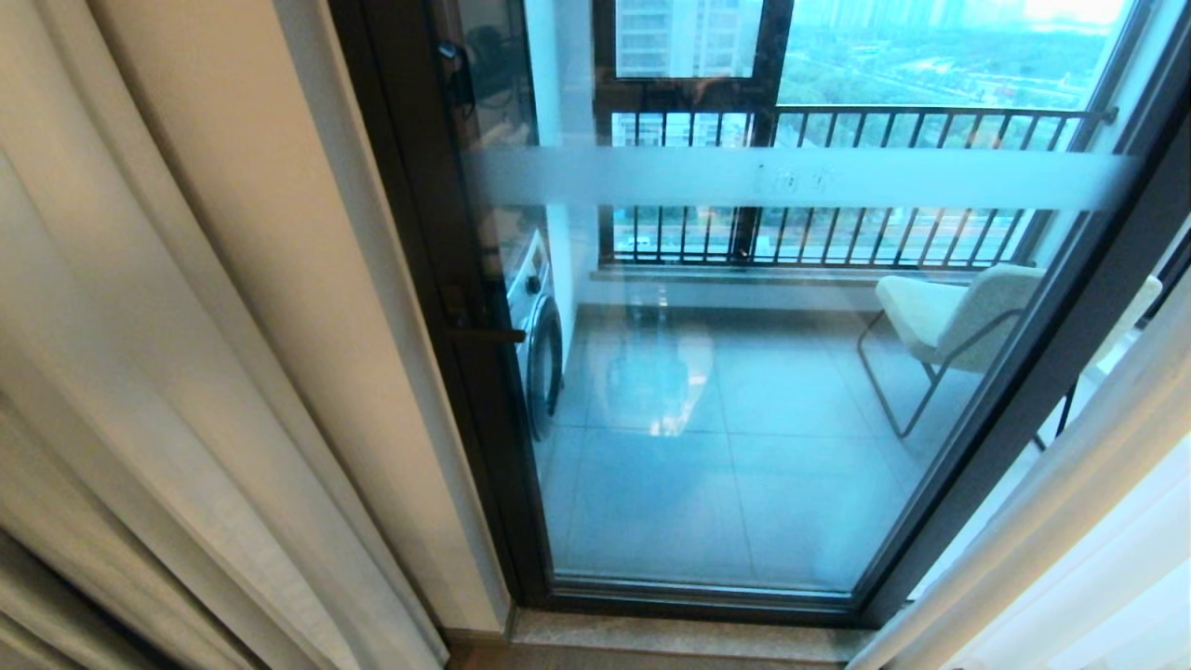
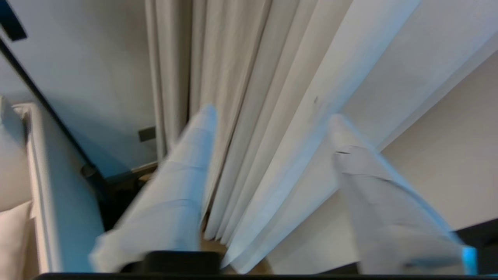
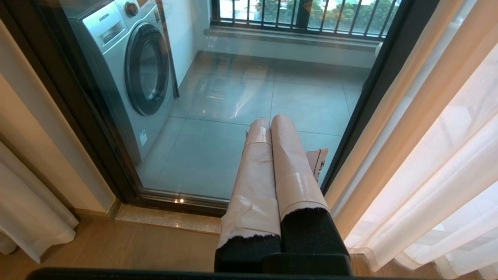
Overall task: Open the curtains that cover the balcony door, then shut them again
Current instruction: Pull the inner curtains open on both sides
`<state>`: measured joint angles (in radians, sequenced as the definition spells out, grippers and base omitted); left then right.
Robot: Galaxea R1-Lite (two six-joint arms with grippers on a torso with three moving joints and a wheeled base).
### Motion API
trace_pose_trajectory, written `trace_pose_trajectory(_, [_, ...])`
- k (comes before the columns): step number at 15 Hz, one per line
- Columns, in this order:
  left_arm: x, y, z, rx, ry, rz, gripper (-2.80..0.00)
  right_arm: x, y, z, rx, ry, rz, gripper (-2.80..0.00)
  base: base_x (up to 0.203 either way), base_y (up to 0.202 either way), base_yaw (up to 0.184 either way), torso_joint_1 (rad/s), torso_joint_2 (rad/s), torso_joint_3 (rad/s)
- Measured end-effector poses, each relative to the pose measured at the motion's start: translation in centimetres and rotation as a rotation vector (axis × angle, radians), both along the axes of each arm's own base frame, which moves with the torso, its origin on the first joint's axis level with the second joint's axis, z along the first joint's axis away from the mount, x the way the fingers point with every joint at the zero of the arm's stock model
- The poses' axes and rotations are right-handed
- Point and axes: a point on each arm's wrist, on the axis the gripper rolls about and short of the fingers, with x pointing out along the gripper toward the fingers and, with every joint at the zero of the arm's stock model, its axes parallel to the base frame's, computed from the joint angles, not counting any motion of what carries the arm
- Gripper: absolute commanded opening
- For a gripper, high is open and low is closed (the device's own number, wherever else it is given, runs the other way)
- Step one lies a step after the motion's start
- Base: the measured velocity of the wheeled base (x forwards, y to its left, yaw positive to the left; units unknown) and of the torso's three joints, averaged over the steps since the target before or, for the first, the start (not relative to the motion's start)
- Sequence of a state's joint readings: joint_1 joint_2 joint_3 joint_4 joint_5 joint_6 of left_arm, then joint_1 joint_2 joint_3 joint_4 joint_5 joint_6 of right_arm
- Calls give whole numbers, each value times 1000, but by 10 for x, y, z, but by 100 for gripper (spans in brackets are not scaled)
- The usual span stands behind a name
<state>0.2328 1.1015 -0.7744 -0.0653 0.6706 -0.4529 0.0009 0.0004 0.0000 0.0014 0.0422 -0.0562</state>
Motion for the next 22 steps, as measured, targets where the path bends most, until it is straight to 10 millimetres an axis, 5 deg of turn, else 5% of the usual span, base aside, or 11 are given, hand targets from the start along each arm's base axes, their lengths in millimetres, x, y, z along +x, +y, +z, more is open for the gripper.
trace_pose_trajectory(7, [-19,-6,-27,37,121,-88,-280,0,0,0,0,0,0,-280,0,0,0,0,0,0])
trace_pose_trajectory(16, [-55,-25,-59,274,186,-644,-280,0,0,0,0,0,0,-280,0,0,0,0,0,0])
trace_pose_trajectory(22, [-81,-37,-91,423,233,-856,-280,0,0,0,0,0,0,-280,0,0,0,0,0,0])
